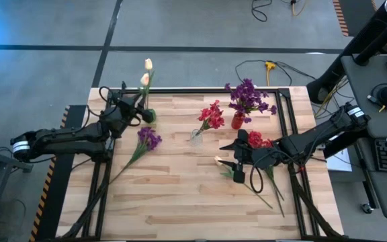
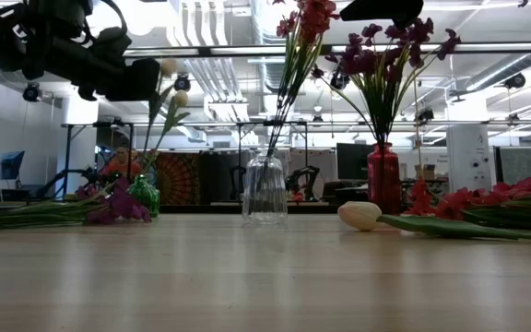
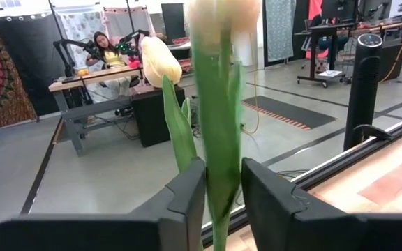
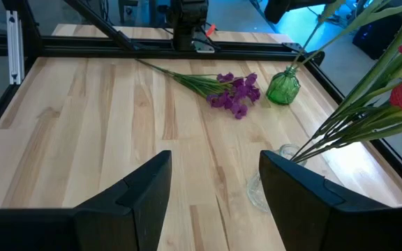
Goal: Sort flowers into vase by color
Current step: Put the right pink flowers into the green vase, then put the right red flowers into the transparent vase
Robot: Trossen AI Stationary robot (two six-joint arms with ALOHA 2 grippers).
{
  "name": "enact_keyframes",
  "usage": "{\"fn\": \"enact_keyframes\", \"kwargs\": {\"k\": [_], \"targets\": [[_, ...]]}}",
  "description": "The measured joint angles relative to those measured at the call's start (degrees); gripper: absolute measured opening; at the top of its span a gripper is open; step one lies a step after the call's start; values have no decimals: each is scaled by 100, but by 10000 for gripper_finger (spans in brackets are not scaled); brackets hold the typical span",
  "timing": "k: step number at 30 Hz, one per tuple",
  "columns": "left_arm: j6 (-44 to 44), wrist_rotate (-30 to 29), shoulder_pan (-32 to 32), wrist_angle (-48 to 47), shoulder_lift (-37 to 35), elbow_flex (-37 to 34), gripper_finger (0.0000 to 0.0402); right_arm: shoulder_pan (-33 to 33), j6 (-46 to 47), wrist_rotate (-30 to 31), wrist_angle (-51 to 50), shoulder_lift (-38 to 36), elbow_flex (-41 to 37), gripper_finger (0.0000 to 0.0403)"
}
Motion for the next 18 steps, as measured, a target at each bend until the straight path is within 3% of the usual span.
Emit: {"fn": "enact_keyframes", "kwargs": {"k": [10, 18], "targets": [[-136, 2, -78, -471, -76, 0, 136, 0, 36, 0, -14, 0, 0, 210], [-449, 2, -252, -1109, -315, 0, 148, 0, 53, -1, -21, 0, 0, 210]]}}
